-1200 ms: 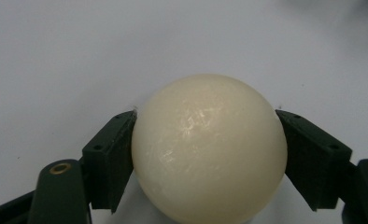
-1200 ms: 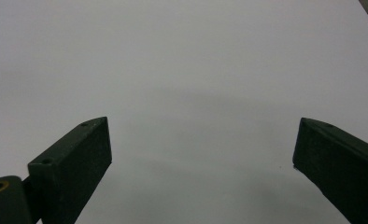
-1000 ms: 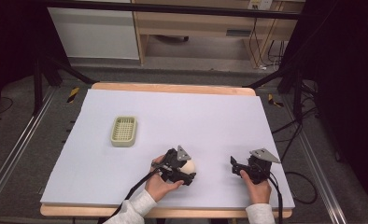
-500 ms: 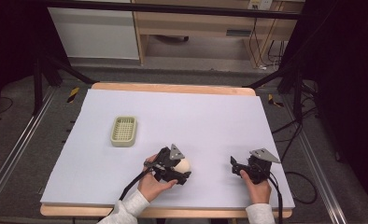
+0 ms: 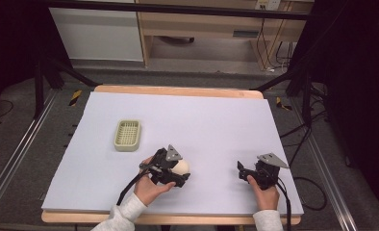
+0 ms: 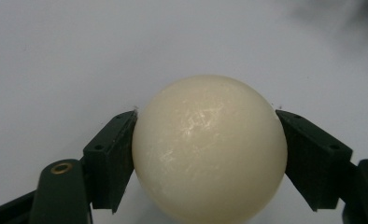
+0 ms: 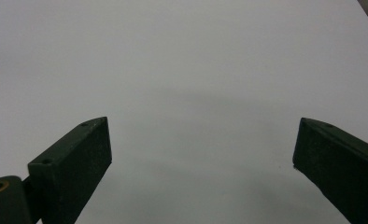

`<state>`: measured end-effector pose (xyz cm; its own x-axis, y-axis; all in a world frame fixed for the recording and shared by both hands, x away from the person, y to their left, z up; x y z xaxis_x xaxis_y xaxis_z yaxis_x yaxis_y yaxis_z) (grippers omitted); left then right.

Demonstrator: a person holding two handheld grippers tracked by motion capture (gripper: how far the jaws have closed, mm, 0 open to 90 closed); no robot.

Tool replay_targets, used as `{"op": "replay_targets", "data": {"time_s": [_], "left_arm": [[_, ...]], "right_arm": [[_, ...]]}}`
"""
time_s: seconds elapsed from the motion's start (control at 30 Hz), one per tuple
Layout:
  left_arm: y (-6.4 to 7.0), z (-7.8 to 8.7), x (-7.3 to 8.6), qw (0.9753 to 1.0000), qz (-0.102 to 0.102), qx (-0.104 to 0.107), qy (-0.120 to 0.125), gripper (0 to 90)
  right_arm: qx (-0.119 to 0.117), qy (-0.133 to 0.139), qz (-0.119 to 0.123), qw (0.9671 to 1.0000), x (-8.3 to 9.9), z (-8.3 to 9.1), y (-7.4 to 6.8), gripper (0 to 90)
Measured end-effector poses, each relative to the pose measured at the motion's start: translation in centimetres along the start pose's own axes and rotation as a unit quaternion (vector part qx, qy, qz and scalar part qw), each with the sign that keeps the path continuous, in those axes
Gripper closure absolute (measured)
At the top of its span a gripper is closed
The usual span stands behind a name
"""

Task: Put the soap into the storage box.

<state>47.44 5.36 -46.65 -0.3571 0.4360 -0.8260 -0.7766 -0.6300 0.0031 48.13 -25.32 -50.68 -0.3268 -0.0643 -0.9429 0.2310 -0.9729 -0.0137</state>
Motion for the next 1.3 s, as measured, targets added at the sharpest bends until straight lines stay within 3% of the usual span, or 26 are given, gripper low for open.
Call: {"op": "replay_targets", "data": {"time_s": [0.47, 1.3], "left_arm": [[-1.3, 1.7, -0.3, 1.0000, 0.004, -0.005, 0.007, 24.1], [-5.5, 4.8, -0.6, 0.9987, 0.024, -0.039, 0.024, 24.2]], "right_arm": [[0.000, -0.001, 0.000, 1.0000, 0.0, 0.0, 0.0, 4.8], [-0.001, -0.002, -0.002, 1.0000, 0.0, 0.0, 0.0, 4.8]]}}
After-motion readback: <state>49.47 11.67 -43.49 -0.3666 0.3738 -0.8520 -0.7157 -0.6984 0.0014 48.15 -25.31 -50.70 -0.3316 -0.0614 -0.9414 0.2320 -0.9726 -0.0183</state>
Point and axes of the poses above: each handheld gripper's, and its own axes: z roughly backward along the jaws, x roughly out of its underside, y roughly to its right, the point moved 4 cm from there along -z, roughly forward along the jaws, and after that the axes turned 12 degrees about y, right-handed, at the moved point
